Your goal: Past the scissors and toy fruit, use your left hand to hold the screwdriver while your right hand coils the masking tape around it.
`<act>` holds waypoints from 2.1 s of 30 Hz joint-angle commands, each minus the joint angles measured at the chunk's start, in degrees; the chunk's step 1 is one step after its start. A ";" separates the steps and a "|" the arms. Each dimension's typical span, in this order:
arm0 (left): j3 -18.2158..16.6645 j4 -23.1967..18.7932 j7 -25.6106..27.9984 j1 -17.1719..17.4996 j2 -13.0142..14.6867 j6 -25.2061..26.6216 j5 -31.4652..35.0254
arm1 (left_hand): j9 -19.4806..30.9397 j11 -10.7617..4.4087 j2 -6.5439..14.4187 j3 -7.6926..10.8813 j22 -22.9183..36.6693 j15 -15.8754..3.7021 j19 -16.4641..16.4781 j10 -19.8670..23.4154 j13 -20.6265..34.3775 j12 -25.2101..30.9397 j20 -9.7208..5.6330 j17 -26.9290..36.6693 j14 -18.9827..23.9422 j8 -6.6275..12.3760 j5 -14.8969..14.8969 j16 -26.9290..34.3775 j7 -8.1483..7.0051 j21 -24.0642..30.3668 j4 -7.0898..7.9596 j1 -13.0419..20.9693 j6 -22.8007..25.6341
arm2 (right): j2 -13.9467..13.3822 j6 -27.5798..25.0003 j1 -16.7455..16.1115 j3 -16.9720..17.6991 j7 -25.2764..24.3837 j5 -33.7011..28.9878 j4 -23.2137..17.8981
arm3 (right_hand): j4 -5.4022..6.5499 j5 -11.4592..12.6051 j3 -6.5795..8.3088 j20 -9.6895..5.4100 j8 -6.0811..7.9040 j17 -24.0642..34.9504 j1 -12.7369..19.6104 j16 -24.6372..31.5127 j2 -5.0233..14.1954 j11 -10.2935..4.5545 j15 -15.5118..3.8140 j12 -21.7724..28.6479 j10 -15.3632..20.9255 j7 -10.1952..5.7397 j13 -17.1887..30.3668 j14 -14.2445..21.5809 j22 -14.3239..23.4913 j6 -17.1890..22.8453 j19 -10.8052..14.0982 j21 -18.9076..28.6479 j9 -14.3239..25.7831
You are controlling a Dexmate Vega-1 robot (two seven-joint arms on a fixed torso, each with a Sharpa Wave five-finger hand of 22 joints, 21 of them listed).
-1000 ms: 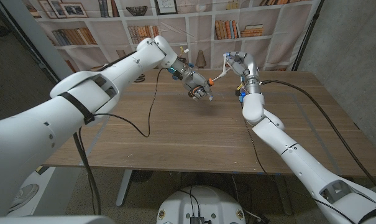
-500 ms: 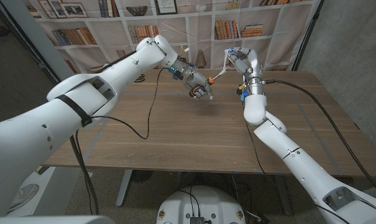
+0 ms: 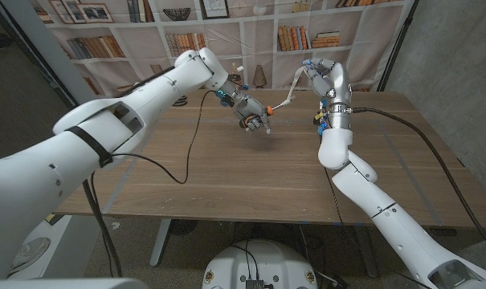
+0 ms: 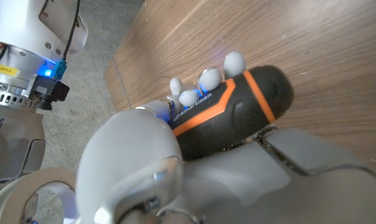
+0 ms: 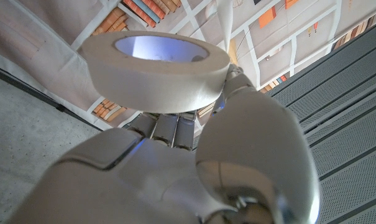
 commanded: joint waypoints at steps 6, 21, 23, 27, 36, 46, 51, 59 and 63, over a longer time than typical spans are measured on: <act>0.03 -2.26 3.10 0.14 1.16 1.72 -0.10 | 0.02 -0.30 2.76 0.38 0.12 -2.64 -0.03 0.04 4.88 11.66 -0.44 13.63 0.64 0.38 -0.19 11.05 0.84 0.32 -0.07 -2.20 0.63 | -0.44 -6.74 -8.04 1.98 -1.40 -7.68 -8.27 | 0.02 0.43 -0.31 -4.62 0.33 0.06 1.81 0.11 2.03 -7.53 -11.21 -0.23 6.99 1.79 0.00 -0.77 0.20 2.44 0.59 -0.08 0.17; 1.83 -3.91 5.24 -0.50 1.23 2.95 2.80 | 0.01 -0.13 2.78 0.44 0.01 -2.54 -0.02 -0.05 4.88 11.65 -0.32 13.63 0.61 0.55 -0.25 11.07 0.83 0.29 -0.09 -2.26 0.54 | -0.10 -8.67 -7.77 2.54 0.86 -7.62 -6.92 | 0.10 0.43 -0.51 -4.52 0.32 0.06 1.87 0.02 2.07 -7.41 -11.20 -0.18 6.71 1.74 0.41 -0.76 0.20 2.40 0.58 -0.20 0.12; 2.67 -6.13 6.67 -0.50 1.88 4.13 4.59 | -0.10 -0.13 2.77 0.45 0.10 -2.57 -0.16 -0.09 4.88 11.64 -0.29 13.63 0.52 0.48 -0.26 11.04 0.92 0.32 -0.10 -2.27 0.46 | -0.16 -9.86 -7.69 2.35 1.92 -7.56 -6.73 | 0.11 0.44 -0.53 -4.53 0.31 0.05 1.89 0.00 2.09 -7.49 -11.20 -0.25 6.78 1.73 0.28 -0.79 0.20 2.36 0.58 -0.21 0.12; 4.13 -8.13 7.77 -0.83 2.41 5.43 6.93 | -0.29 0.06 2.76 0.45 0.05 -2.48 -0.39 -0.29 4.90 11.62 -0.26 13.63 0.36 0.38 -0.28 11.00 1.05 0.24 -0.08 -2.31 0.32 | -0.64 -11.98 -7.48 1.90 4.44 -7.04 -6.32 | 0.11 0.44 -0.55 -4.51 0.28 0.05 1.94 -0.05 2.12 -7.61 -11.20 -0.38 6.87 1.68 0.07 -0.82 0.21 2.36 0.60 -0.22 0.05; 8.65 -9.24 7.69 -2.94 1.99 7.68 12.76 | -1.15 0.51 2.80 0.36 -0.60 -1.84 -1.21 -0.95 4.91 11.55 0.29 13.61 -0.54 -0.09 -0.35 10.85 1.18 -0.12 0.01 -2.43 0.04 | -1.28 -14.71 -6.53 0.35 7.51 -5.42 -3.96 | 0.16 0.42 -0.61 -4.46 0.27 0.04 1.99 -0.12 2.20 -7.48 -11.20 -0.46 6.98 1.74 -0.07 -0.83 0.22 2.48 0.60 -0.26 -0.08; 14.69 -6.36 5.98 -5.49 -0.77 8.92 20.09 | -2.23 1.10 3.17 0.52 -1.40 -1.53 -1.90 -1.88 4.90 11.51 0.65 13.55 -1.15 -0.58 -0.49 10.79 1.61 -0.27 0.10 -2.37 0.38 | -2.71 -18.09 -5.40 -1.67 11.18 -3.92 -3.08 | 0.19 0.38 -0.69 -4.38 0.19 0.03 2.05 -0.19 2.23 -7.46 -11.22 -0.71 7.13 1.60 -0.48 -0.78 0.23 2.37 0.56 -0.30 -0.19; 16.28 -4.71 5.57 -5.84 -2.06 8.93 22.74 | -2.78 1.11 3.21 0.60 -1.76 -1.57 -1.92 -2.26 4.89 11.51 0.72 13.52 -1.31 -0.90 -0.56 10.79 1.60 -0.21 0.15 -2.34 0.44 | -3.67 -19.81 -4.64 -2.76 13.71 -3.00 -3.33 | 0.18 0.36 -0.72 -4.37 0.18 0.02 2.12 -0.24 2.23 -7.50 -11.21 -0.65 7.03 1.66 -0.28 -0.77 0.24 2.40 0.60 -0.30 -0.28; 19.34 -1.47 3.80 -6.82 -4.29 9.23 27.52 | -3.59 1.00 3.25 0.69 -2.28 -1.54 -2.19 -2.76 4.88 11.52 0.74 13.50 -1.61 -1.46 -0.67 10.77 1.87 -0.20 0.20 -2.29 0.29 | -5.82 -23.65 -2.17 -5.89 19.48 -2.54 -3.39 | 0.12 0.31 -0.73 -4.28 0.13 0.00 2.30 -0.34 2.26 -7.44 -11.21 -0.85 6.97 1.69 -0.50 -0.80 0.24 2.38 0.60 -0.31 -0.43; 21.80 -3.57 3.45 -7.00 -3.94 11.28 31.99 | -4.14 1.06 3.32 0.80 -2.60 -1.38 -2.24 -3.20 4.85 11.48 0.86 13.47 -1.83 -1.93 -0.73 10.74 2.16 -0.14 0.30 -2.26 0.14 | -6.58 -25.04 -0.96 -7.23 21.87 -1.89 -3.04 | 0.06 0.27 -0.73 -4.17 0.11 -0.03 2.43 -0.43 2.25 -7.35 -11.21 -1.14 6.99 1.70 -0.94 -0.80 0.25 2.43 0.62 -0.31 -0.54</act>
